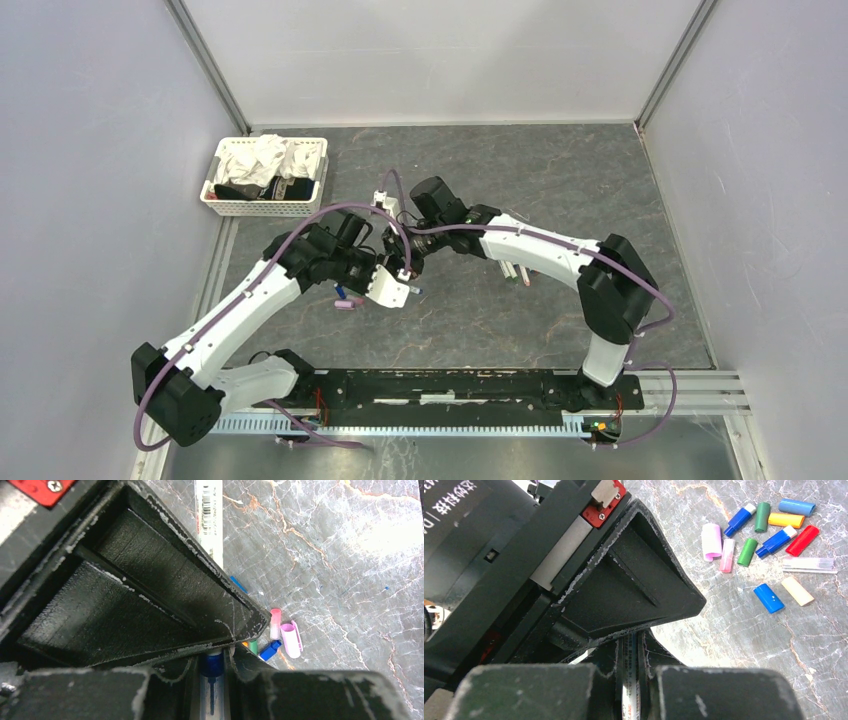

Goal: Open the pen caps

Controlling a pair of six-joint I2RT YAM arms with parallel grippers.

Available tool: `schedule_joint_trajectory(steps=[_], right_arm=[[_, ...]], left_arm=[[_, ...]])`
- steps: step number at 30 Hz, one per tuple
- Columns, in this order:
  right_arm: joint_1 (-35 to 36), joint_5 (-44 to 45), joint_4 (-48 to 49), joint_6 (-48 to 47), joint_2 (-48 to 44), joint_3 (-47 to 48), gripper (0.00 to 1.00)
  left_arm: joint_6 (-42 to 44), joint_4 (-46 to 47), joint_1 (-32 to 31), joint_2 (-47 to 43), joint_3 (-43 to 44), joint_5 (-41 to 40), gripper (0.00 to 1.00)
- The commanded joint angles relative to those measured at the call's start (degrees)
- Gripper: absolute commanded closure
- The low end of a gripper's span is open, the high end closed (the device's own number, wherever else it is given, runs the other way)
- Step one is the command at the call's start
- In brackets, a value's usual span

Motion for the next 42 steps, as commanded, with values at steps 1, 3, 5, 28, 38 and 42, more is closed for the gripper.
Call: schedule_joint_trajectory(steps=[1, 3, 5, 28, 38, 42], right_arm=[[0.89, 3.72, -10.27, -3.37, -2.16, -4.42, 1.00], [0.87, 3.78, -10.39, -3.79, -2.96, -5.95, 1.00], [0.82, 3.66, -10.59, -4.05, -3.06, -7.10, 1.00], [0.57, 6.26, -12.09, -4.99, -3.53, -9.71, 1.00], [-2.55, 6.41, -4.83, 0.28, -23.75, -37.39, 1.00], [-2.55, 3.99, -3.70, -0.31, -20.63, -31.80, 1.00]], left_arm=[[1.28, 1.62, 0.98, -1.54, 0.67, -4.63, 0.98], [1.85, 1.62, 0.98, -1.64, 0.73, -5.37, 0.98], [1.70, 1.62, 0.97, -1.57, 1.19, -5.78, 0.98], [3.94, 0.32, 2.32, -2.23, 0.19, -8.02, 0.98], [26.73, -7.82, 30.13, 0.68, 7.85, 4.93, 0.98], [21.66, -7.79, 17.60, -3.82, 5.63, 3.26, 0.98]])
